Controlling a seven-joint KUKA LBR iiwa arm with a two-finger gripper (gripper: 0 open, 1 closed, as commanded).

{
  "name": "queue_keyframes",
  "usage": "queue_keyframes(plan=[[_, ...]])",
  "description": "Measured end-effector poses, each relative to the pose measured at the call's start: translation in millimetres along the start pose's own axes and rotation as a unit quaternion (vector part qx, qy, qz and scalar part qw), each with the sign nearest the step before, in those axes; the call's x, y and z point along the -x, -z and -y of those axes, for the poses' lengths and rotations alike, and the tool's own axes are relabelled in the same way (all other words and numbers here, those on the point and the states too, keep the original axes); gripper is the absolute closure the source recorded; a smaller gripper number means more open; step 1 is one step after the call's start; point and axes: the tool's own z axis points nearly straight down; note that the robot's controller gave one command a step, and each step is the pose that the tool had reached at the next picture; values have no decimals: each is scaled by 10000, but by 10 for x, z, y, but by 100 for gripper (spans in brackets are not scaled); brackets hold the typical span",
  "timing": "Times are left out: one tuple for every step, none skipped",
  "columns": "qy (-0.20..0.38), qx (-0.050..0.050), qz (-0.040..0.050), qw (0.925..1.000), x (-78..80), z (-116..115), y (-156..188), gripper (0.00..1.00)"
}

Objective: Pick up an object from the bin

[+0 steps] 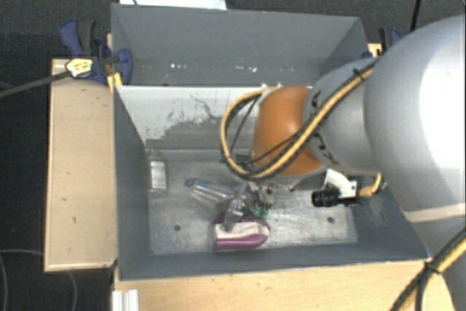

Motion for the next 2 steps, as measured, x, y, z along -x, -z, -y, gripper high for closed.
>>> queue_keyframes(plan=[[47, -18, 68, 10000, 7, -13, 493, 100], [95, -23, 60, 9999, 12, -21, 875, 100]])
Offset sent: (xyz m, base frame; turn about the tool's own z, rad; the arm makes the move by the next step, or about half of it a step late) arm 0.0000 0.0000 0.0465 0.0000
